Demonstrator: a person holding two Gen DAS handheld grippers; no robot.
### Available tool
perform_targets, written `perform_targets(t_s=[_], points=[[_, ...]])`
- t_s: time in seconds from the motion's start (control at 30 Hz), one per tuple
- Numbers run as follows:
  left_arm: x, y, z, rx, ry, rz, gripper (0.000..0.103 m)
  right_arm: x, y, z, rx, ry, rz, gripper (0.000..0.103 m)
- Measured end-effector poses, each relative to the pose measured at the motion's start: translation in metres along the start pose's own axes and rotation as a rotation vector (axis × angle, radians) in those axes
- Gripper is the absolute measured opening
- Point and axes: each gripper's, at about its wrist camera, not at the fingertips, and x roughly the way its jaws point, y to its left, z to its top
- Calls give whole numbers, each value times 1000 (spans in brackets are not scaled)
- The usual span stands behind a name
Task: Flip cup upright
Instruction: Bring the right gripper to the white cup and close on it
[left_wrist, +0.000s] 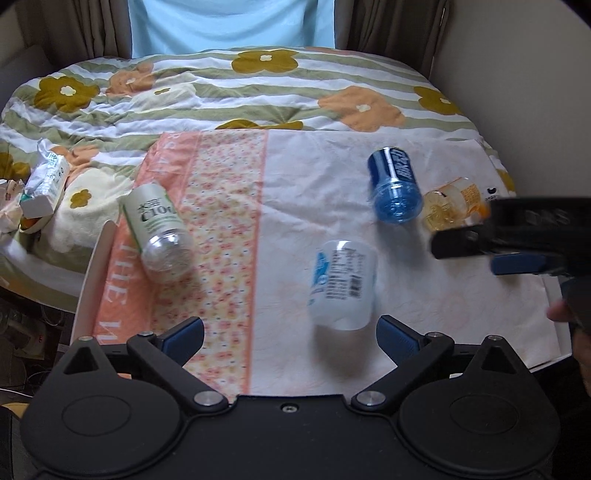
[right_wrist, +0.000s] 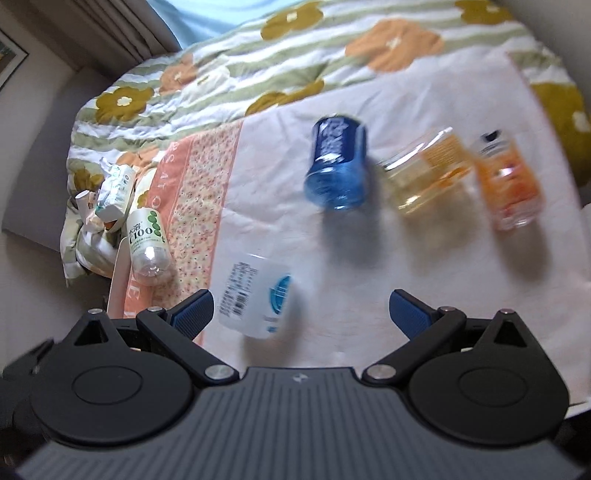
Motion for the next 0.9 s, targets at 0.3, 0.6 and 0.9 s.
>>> perform_targets(t_s=[0.3, 0.6, 0.9], points=[[14, 42, 2, 21, 11, -43, 101, 68, 12, 5, 127, 59, -41, 103], [36, 65, 9, 43, 48, -78, 101, 103, 10, 6, 237, 109, -32, 101], [43, 74, 11, 46, 62, -101, 101, 115, 6, 5, 352, 126, 45, 86]])
